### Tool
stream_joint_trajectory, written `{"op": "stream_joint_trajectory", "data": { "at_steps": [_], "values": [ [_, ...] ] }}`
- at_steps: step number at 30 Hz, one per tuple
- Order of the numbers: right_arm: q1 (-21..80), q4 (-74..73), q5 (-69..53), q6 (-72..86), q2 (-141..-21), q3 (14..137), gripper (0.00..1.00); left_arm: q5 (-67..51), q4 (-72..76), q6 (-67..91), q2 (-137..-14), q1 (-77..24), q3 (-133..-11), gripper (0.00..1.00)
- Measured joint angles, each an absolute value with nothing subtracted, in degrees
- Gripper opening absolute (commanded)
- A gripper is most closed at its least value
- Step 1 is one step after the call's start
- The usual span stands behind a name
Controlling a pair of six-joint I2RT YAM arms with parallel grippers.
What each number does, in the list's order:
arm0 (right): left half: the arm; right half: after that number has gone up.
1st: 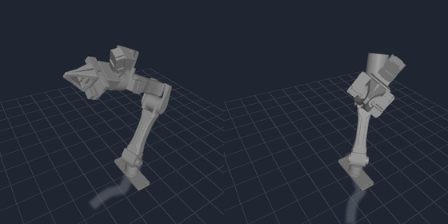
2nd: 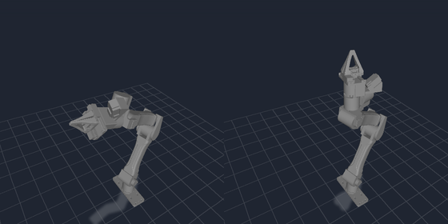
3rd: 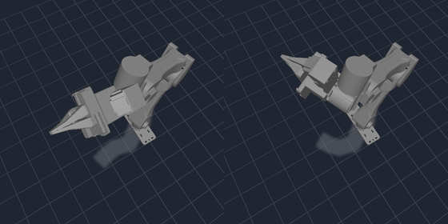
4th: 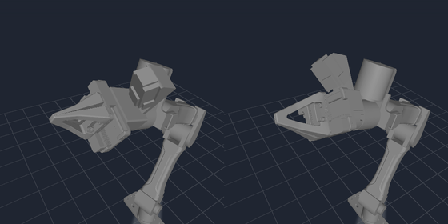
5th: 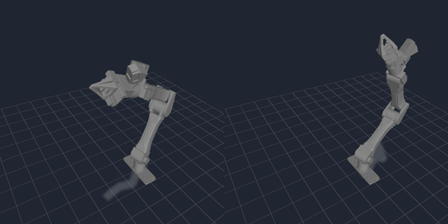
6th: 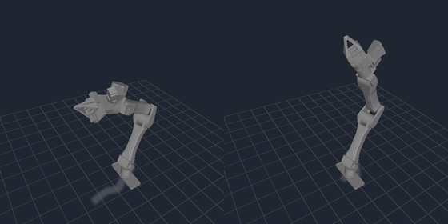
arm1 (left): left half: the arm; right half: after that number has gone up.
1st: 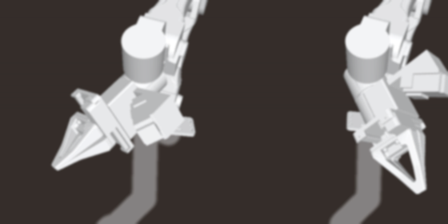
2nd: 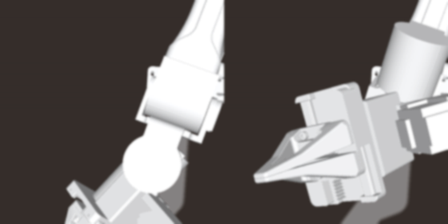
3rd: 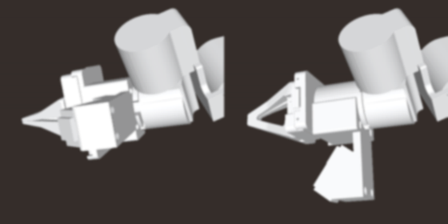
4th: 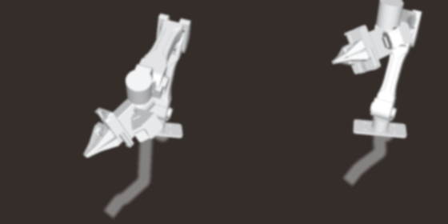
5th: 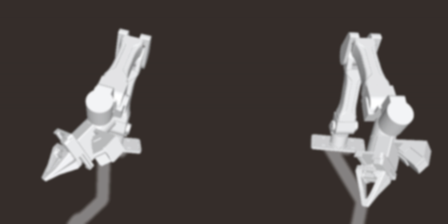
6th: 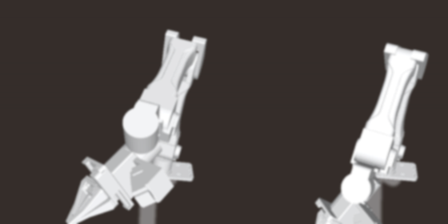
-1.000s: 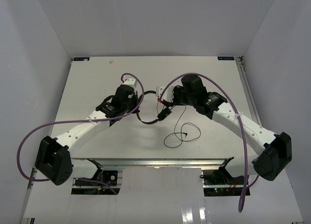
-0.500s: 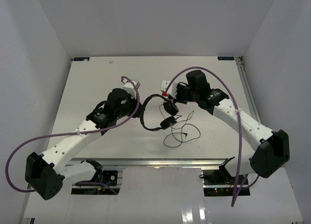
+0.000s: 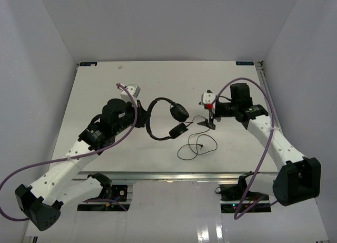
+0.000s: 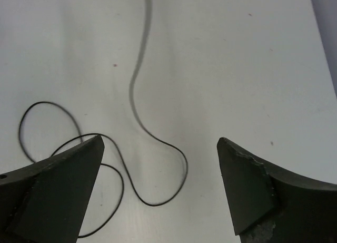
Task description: Wrap the headphones
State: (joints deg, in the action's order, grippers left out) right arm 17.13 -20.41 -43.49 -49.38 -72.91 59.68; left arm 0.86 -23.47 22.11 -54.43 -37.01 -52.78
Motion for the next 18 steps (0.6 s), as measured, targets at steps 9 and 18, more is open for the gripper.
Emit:
{"op": "stream_joint_trajectory", "data": {
  "at_steps": [9,18],
  "values": [
    [23.7,-23.7,-54.9,-67.0,-69.7,49.7,0.96,0.8,-27.4,23.9,-53.1,-37.0,-62.1,0.0],
    [28.3,-7.0,-47.1,-54.2,-75.3,49.9,1.0,0.8,-32.9,25.5,-51.9,-37.0,-69.3,0.0]
  ]
}}
